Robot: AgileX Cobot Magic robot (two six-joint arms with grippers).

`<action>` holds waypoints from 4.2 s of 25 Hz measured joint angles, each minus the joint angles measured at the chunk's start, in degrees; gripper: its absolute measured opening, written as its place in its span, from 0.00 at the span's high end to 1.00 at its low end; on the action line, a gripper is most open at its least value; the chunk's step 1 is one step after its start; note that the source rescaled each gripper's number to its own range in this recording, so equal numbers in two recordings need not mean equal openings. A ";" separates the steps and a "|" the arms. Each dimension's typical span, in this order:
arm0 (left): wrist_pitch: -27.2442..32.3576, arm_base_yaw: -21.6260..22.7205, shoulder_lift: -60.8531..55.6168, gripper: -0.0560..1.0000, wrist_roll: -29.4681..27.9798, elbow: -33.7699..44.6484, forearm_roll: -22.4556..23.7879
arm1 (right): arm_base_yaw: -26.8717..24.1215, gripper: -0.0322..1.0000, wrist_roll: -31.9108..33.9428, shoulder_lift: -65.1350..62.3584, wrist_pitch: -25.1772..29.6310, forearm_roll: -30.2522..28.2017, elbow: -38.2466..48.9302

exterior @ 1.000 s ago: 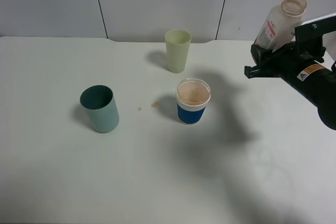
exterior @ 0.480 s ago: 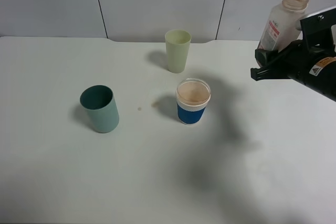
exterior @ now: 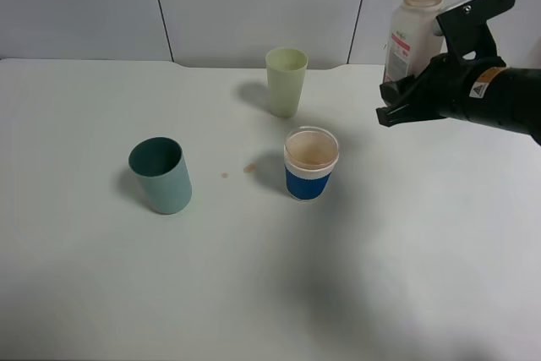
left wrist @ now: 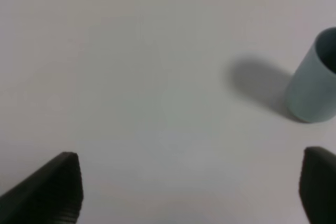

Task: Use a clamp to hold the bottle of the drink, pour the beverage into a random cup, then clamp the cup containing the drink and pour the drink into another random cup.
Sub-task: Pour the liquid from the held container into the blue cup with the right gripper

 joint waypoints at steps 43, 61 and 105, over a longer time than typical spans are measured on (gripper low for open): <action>0.00 0.00 0.00 0.47 0.00 0.00 0.00 | 6.51 0.95 7.08 -3.89 36.09 -38.39 -12.70; 0.00 0.00 0.00 0.47 0.00 0.00 0.00 | 10.06 0.95 12.87 -3.89 33.58 -47.44 -12.70; 0.00 0.00 0.00 0.47 0.00 0.00 0.00 | 7.41 0.95 7.23 1.31 28.98 -59.00 -7.67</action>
